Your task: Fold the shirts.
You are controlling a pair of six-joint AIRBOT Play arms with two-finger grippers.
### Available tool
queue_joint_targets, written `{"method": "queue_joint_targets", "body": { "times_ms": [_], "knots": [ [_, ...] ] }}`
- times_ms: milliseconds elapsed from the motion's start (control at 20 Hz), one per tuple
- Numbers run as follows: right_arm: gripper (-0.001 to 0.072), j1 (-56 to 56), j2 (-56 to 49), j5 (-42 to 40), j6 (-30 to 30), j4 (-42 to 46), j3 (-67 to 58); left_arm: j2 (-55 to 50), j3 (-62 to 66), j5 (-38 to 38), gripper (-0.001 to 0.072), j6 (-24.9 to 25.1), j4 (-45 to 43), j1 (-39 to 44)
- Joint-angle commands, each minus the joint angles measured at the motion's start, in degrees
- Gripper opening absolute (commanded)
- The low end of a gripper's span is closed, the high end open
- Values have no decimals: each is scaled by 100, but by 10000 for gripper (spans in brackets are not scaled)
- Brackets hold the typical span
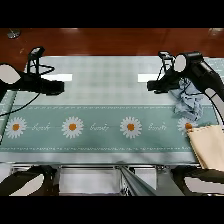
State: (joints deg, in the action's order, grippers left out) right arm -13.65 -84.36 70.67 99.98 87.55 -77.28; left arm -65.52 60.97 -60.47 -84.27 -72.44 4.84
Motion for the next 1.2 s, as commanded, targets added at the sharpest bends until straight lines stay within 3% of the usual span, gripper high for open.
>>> {"method": "queue_joint_targets", "body": {
  "times_ms": [0, 750, 950, 1000, 1050, 1100, 1150],
  "knots": [
    [37, -2, -4, 2, 2, -2, 2, -4, -2, 0, 21, 0, -2, -7],
    [37, -2, -4, -26, 4, -4, 2, -4, -2, 9, 21, 0, 0, -4],
    [49, -2, -11, -577, -37, 293, 2, -4, -2, 619, 22, 2, -4, -7],
    [193, -2, -11, -802, -11, 564, 2, -15, -2, 861, 23, 0, -4, -7],
    [556, -2, -11, -1056, 33, 962, 2, -46, -2, 1143, 61, 7, -7, -7],
    [633, 4, -13, -1401, 168, 1467, 2, -96, -2, 1353, 206, 20, -4, -7],
    [633, 66, -11, -1810, 428, 2004, -7, -186, -2, 1558, 499, 22, -7, -7]
  ]
}}
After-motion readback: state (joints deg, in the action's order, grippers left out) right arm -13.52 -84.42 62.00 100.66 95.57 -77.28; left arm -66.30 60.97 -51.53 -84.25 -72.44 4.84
